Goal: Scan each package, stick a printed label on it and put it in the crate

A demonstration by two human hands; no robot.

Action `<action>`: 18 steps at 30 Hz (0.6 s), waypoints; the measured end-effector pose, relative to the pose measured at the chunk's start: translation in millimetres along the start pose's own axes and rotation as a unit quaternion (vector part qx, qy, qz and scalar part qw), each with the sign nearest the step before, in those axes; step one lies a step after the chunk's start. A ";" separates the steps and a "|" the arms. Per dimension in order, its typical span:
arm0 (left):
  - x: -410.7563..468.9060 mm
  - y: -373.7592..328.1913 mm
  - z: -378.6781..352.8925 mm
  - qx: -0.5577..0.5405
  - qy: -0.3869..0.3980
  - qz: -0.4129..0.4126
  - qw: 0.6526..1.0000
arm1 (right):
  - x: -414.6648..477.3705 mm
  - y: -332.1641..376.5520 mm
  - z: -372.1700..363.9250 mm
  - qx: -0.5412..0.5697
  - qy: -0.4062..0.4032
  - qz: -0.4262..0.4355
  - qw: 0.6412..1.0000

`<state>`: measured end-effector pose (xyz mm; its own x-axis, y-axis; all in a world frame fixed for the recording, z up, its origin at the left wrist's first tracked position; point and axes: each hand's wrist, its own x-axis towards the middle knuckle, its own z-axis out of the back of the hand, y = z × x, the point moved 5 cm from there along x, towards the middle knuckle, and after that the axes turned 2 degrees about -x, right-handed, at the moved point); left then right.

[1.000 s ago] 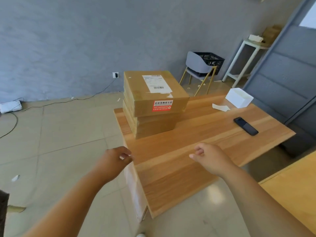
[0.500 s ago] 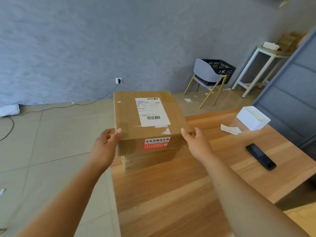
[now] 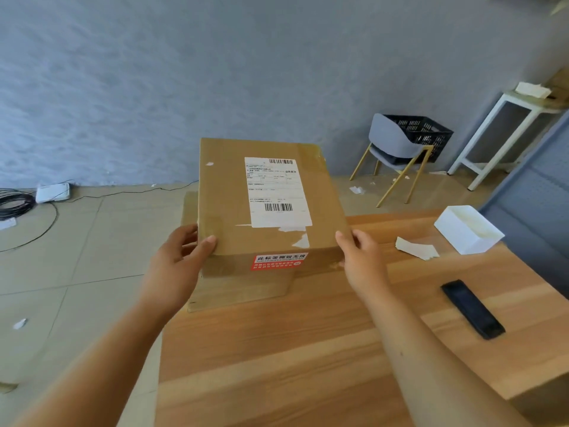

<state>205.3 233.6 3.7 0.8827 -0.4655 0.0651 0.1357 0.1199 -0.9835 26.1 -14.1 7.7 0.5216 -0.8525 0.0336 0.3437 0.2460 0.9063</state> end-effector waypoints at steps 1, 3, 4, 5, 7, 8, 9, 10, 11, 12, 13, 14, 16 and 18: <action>-9.2 -3.8 -13.6 0.002 0.002 -0.003 1.000 | -0.2 -8.1 16.1 0.007 -0.004 0.001 1.000; -29.3 -9.2 -43.6 0.007 0.013 -0.009 1.000 | -2.0 -27.0 50.1 0.015 -0.008 0.001 1.000; -39.7 -10.5 -60.2 0.011 0.021 -0.010 1.000 | -3.0 -38.3 67.2 0.015 -0.008 -0.002 1.000; -50.0 -10.6 -76.7 0.017 0.030 -0.009 0.999 | -5.0 -49.8 83.7 0.013 -0.008 -0.008 1.000; -69.4 -7.5 -110.3 0.030 0.048 0.000 0.998 | -8.8 -76.1 115.0 0.004 -0.008 -0.029 1.000; -79.1 -2.4 -126.5 0.032 0.060 0.012 0.998 | -11.4 -90.2 129.1 -0.005 -0.007 -0.041 0.999; -88.7 3.9 -142.4 0.034 0.074 0.026 0.996 | -14.3 -104.4 142.1 -0.016 -0.004 -0.054 0.998; -98.5 11.0 -157.6 0.041 0.089 0.041 0.994 | -17.3 -118.9 154.3 -0.027 -0.002 -0.067 0.997; -108.0 18.7 -172.2 0.054 0.104 0.054 0.992 | -20.4 -133.2 165.8 -0.040 -0.001 -0.079 0.996; -116.9 26.9 -185.7 0.068 0.117 0.067 0.988 | -23.1 -147.6 176.1 -0.057 0.000 -0.090 0.994; -124.5 35.2 -198.1 0.083 0.129 0.077 0.985 | -25.2 -161.1 184.2 -0.074 0.003 -0.102 0.992; -130.8 43.8 -208.9 0.098 0.138 0.089 0.982 | -26.3 -174.8 190.5 -0.092 0.008 -0.115 0.989; -140.6 62.2 -228.7 0.127 0.157 0.123 0.972 | -26.7 -199.8 198.3 -0.132 0.025 -0.149 0.980; -145.8 78.8 -244.5 0.147 0.182 0.152 0.960 | -25.2 -222.6 201.4 -0.162 0.046 -0.188 0.968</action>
<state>-22.7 96.6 -124.7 0.6938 -0.6382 -0.3337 0.0647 0.5167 -0.8537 -220.9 -140.3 -110.0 0.3735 -0.8693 -0.3237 0.7421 0.0706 0.6666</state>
